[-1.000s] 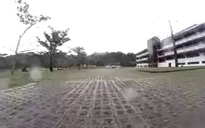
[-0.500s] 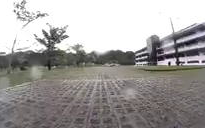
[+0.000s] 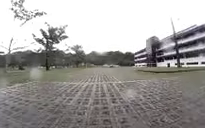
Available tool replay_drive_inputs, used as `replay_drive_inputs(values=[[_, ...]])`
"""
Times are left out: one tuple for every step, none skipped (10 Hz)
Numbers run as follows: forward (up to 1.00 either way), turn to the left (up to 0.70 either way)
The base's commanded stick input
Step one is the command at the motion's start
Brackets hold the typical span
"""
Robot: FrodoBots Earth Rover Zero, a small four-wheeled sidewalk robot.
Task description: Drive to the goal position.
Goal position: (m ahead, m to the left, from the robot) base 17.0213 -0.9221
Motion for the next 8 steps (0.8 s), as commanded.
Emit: replay_drive_inputs(values=[[0.7,0.0],[0.7,0.0],[0.7,0.0],[0.7,0.0],[0.7,0.0],[0.7,0.0],[0.7,0.0],[0.7,0.0]])
